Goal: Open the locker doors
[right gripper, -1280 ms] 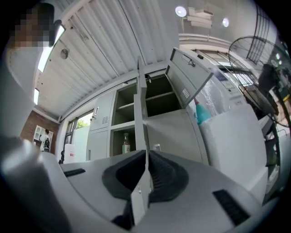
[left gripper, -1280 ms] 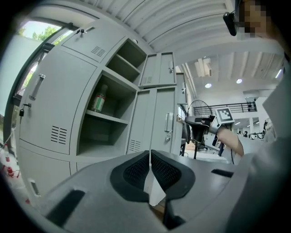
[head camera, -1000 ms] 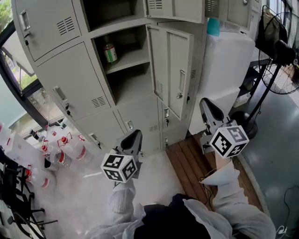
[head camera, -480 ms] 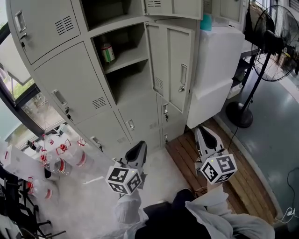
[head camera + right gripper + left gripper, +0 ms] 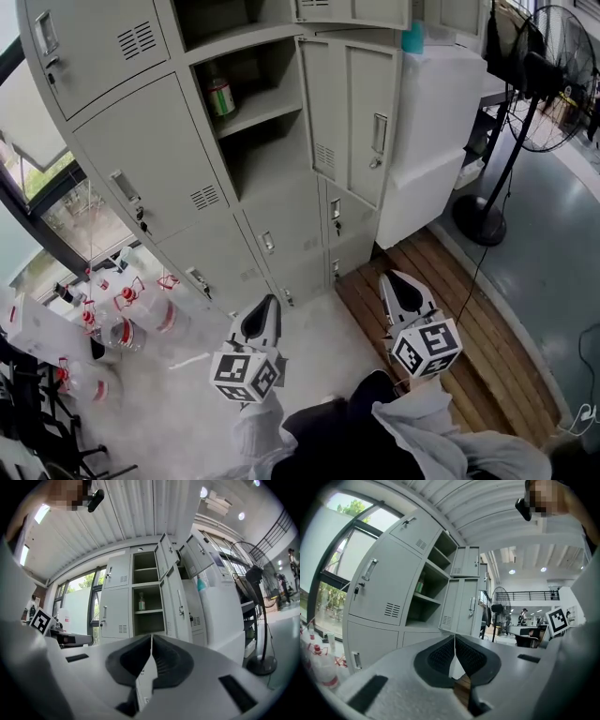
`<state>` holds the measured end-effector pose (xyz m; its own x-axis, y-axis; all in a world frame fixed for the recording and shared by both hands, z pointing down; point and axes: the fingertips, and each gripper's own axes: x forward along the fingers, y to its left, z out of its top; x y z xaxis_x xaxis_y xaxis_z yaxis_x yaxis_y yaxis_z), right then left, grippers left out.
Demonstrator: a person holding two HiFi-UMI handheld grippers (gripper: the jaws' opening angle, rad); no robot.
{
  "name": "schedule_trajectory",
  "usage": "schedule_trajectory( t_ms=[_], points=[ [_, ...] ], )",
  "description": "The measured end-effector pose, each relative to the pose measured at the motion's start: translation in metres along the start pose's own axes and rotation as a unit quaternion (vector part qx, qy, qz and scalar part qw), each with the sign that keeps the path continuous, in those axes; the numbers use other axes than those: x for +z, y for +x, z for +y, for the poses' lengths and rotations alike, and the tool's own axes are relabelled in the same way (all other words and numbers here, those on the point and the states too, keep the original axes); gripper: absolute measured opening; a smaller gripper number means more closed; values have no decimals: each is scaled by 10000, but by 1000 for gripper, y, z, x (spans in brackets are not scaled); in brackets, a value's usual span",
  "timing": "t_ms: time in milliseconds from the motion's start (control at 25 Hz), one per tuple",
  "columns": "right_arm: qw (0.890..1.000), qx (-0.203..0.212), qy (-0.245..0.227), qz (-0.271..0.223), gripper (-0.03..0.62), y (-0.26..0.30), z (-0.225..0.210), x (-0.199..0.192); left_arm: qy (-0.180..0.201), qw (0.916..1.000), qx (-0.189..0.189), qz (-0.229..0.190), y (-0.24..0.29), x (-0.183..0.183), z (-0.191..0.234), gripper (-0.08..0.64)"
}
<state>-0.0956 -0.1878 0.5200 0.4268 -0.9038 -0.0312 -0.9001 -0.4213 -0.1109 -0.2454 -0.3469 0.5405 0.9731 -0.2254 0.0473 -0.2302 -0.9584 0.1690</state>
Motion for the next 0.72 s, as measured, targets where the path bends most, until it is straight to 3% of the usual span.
schedule_trajectory(
  t_ms=[720],
  points=[
    [9995, 248, -49, 204, 0, 6, 21, -4, 104, 9999, 17, -25, -11, 2, 6, 12]
  ],
)
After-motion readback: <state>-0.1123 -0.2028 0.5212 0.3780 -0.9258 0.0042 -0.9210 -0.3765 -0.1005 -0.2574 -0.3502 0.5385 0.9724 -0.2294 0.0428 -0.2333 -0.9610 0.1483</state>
